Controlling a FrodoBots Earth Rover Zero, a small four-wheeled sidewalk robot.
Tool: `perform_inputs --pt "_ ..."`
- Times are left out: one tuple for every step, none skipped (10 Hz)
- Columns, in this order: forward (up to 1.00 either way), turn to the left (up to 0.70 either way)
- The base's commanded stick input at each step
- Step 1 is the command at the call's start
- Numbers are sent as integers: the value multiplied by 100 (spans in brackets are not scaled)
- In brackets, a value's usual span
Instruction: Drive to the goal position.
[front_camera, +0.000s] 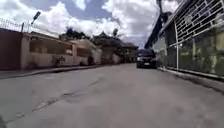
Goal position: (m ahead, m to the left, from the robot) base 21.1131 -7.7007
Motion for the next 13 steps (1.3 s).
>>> perform_inputs --pt "100 0" --pt "100 0" --pt "100 0" --pt "100 0" --pt "100 0" --pt "100 0" --pt "100 -3" --pt "100 -33" --pt "100 -39" --pt "100 -39" --pt "100 -39" --pt "100 -29" --pt "100 0"
